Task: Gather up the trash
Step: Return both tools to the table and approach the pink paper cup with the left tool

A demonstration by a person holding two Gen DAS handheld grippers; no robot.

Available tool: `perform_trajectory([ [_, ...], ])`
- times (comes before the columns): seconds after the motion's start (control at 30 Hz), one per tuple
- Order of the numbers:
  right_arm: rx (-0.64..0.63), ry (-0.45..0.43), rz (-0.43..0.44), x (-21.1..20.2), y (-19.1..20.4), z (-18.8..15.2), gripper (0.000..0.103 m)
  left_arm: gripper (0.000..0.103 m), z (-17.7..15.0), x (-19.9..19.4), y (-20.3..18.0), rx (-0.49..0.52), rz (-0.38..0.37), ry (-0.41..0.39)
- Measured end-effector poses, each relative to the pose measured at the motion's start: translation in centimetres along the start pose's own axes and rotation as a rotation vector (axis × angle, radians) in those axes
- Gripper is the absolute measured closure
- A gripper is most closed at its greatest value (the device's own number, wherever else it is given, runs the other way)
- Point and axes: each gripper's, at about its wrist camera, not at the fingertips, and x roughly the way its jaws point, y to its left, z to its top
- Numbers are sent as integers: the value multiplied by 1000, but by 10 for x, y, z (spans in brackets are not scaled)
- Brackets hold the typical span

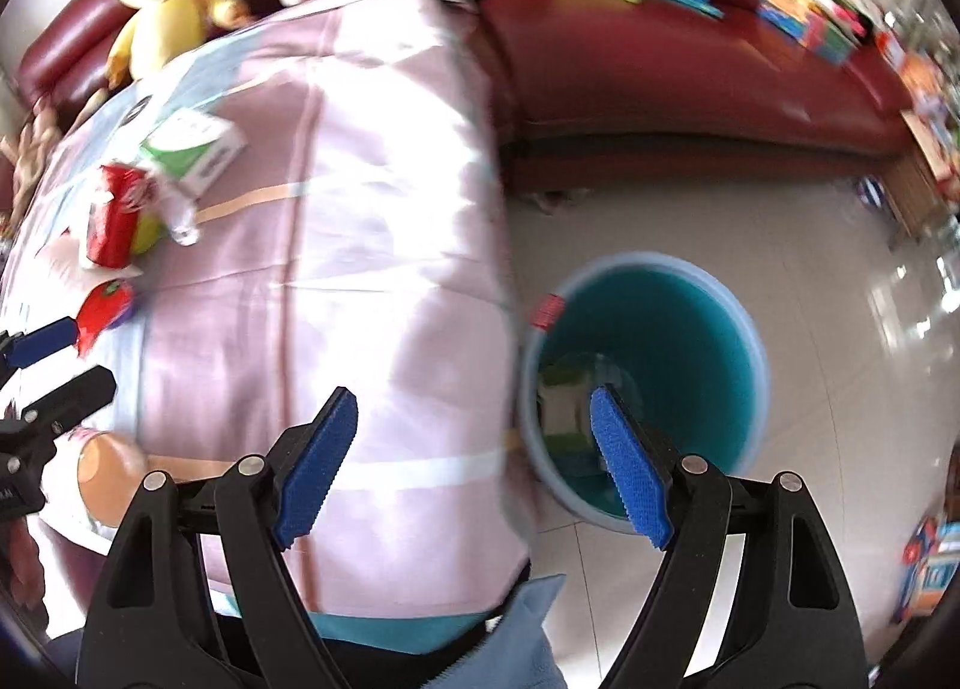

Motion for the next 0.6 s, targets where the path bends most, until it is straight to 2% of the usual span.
perform_trajectory([
  [0.23, -95, 17, 17, 0, 50, 1, 27, 15, -39, -25, 46, -55, 71, 12],
  [0.33, -116, 17, 29, -2, 63, -7, 27, 15, -59, -30, 48, -99, 82, 18],
  [0.6, -124, 11, 72, -9, 73, -33, 27, 15, -96, -24, 28, -134, 161, -1],
])
